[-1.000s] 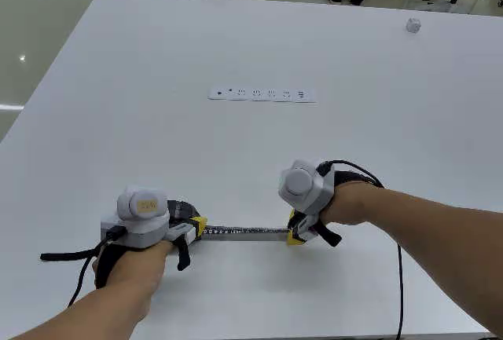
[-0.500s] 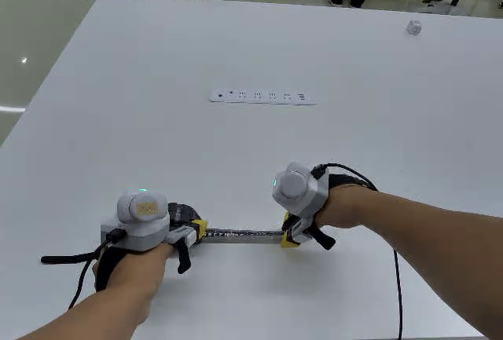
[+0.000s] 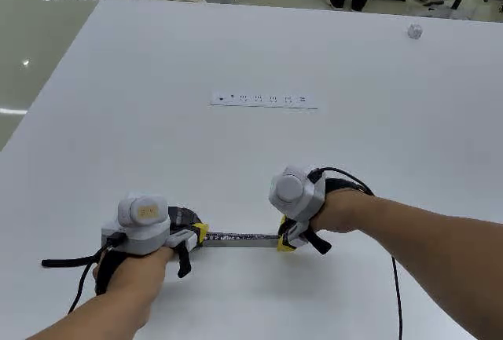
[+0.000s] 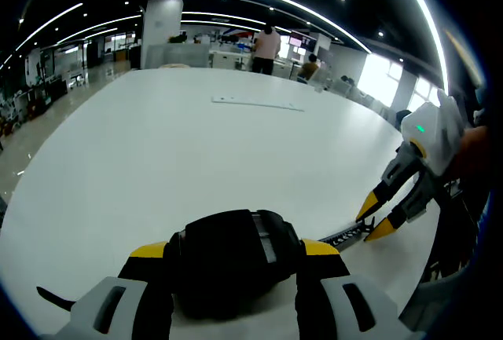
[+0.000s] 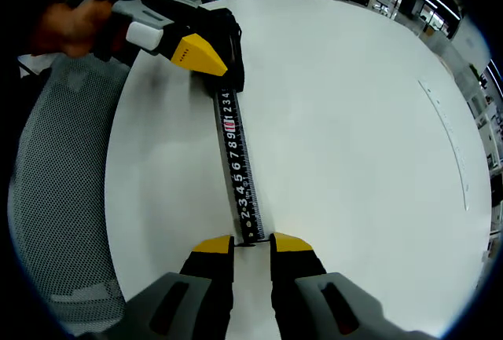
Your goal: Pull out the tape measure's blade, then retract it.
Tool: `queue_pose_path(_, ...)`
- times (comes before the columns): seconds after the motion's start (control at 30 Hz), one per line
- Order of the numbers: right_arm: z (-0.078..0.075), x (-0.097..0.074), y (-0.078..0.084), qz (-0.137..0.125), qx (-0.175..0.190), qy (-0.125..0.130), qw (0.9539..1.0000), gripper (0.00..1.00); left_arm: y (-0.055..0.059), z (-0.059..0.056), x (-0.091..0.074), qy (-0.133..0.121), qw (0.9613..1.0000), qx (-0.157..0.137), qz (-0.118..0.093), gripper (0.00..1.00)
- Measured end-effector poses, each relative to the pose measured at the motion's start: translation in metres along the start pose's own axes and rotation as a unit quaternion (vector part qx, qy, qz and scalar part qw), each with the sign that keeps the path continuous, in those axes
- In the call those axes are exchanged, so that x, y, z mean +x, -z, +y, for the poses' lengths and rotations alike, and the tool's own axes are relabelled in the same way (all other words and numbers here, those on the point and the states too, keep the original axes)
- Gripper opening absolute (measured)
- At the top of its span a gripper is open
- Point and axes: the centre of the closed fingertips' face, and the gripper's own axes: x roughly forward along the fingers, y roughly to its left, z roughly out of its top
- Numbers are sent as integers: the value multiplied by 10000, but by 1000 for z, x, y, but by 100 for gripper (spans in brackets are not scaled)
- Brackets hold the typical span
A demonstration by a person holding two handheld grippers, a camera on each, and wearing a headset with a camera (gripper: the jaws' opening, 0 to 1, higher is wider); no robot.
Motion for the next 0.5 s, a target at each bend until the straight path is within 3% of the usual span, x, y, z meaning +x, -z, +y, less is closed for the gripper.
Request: queue_pose_path(0.5, 3, 2, -11, -79, 1, -29, 10000, 17, 0, 0, 0, 22, 10000, -15, -10, 60)
